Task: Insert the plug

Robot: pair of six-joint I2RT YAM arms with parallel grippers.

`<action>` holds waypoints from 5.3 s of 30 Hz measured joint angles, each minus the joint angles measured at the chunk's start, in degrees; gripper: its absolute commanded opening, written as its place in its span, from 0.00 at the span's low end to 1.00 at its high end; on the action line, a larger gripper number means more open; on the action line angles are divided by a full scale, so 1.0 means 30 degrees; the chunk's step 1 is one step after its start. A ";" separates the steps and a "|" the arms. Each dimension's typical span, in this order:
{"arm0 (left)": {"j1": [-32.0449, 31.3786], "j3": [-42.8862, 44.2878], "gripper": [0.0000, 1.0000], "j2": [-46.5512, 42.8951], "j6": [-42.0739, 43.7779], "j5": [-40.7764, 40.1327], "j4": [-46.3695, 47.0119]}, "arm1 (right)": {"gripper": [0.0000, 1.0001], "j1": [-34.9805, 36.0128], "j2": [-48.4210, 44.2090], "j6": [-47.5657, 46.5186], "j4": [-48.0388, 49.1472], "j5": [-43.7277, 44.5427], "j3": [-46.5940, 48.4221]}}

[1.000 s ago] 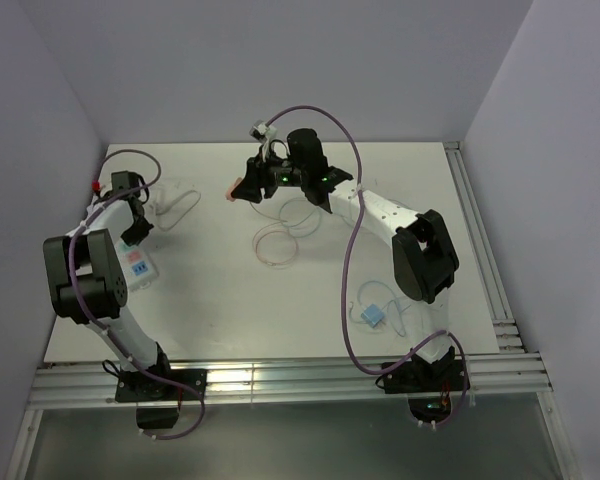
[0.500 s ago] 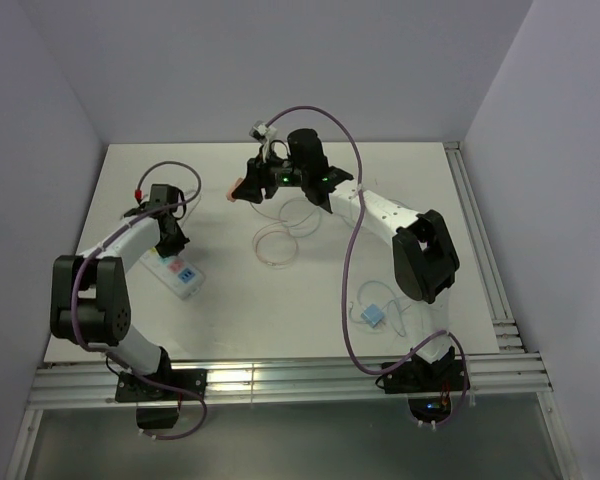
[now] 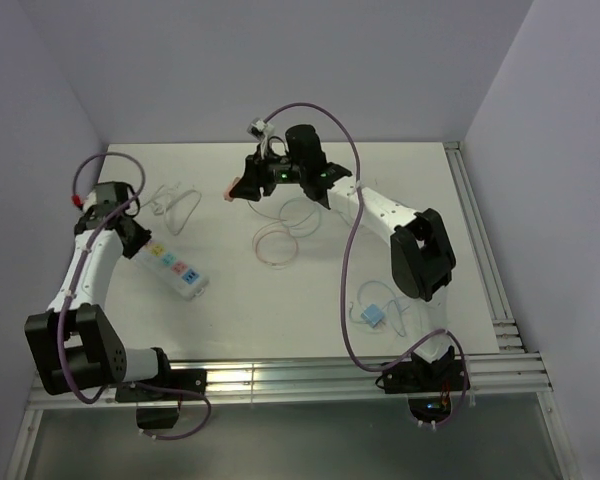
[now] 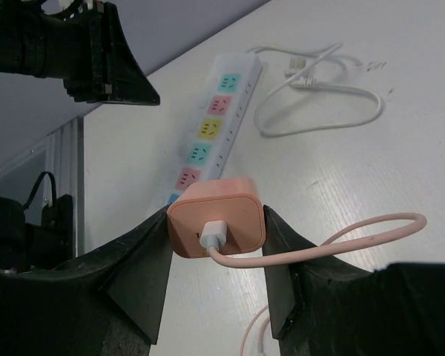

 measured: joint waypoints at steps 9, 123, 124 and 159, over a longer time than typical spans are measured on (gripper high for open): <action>0.4371 -0.0991 0.00 0.1610 -0.1610 0.0160 0.0408 | 0.00 0.0969 0.2222 0.1559 0.0087 0.1013 0.3308; 0.0699 -0.1064 0.41 0.4619 -0.0809 0.8335 0.5260 | 0.00 0.4612 0.8830 -1.2400 -0.8138 0.9180 0.9916; 0.0699 -0.1107 0.41 0.4619 -0.0809 0.8364 0.5282 | 0.00 0.4612 0.8896 -1.2473 -0.8145 0.9224 1.0069; 0.0699 -0.1377 0.39 0.4743 -0.0772 0.9326 0.5931 | 0.00 0.4430 0.9318 -1.2211 -0.7584 0.8969 0.9996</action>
